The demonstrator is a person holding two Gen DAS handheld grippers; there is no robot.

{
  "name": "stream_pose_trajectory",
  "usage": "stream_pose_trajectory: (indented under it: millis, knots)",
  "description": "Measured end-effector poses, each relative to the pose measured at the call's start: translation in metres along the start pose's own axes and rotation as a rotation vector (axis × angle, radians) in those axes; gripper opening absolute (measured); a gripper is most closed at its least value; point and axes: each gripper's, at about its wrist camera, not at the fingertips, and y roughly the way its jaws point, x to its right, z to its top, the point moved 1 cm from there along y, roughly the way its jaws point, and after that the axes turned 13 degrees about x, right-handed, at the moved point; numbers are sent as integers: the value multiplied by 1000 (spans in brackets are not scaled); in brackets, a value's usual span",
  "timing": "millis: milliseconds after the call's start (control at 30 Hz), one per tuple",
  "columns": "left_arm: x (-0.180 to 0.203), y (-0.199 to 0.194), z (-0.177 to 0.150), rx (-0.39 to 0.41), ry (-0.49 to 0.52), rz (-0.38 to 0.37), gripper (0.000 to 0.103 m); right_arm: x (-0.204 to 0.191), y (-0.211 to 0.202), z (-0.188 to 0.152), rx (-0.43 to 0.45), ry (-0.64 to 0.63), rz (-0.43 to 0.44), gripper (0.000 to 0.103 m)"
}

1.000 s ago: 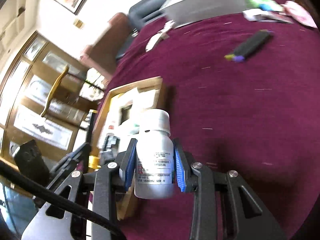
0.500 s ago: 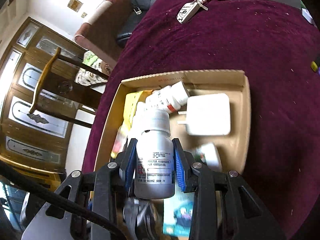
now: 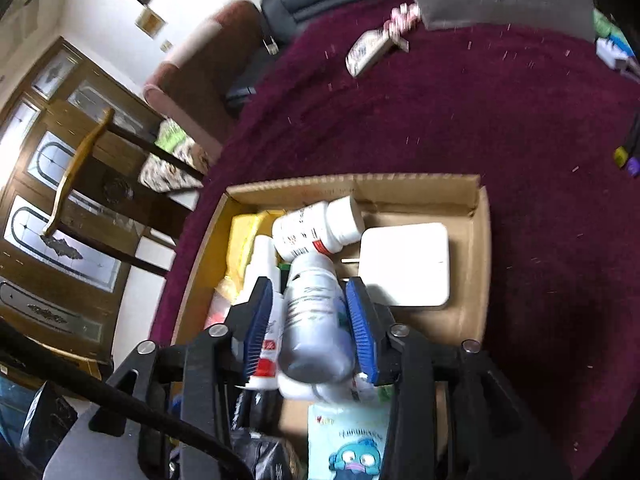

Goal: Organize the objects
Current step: 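Lower the marker and pill bottle into the tray and open both grippers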

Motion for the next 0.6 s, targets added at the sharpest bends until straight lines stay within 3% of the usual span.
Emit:
stream_pose_trajectory:
  millis: [67, 133, 333, 533, 600]
  knots:
    - [7, -6, 3, 26, 26, 19, 47, -1, -21, 1, 60, -18, 5, 47]
    - [13, -13, 8, 52, 48, 42, 61, -1, -44, 0, 126, -31, -5, 51]
    - [37, -40, 22, 176, 136, 163, 77, 4, -98, -13, 286, -41, -56, 59]
    - [54, -63, 31, 261, 180, 249, 85, 6, -118, -35, 346, -84, -113, 61]
    - [59, -71, 32, 291, 198, 314, 88, 6, -121, -42, 351, -108, -130, 61]
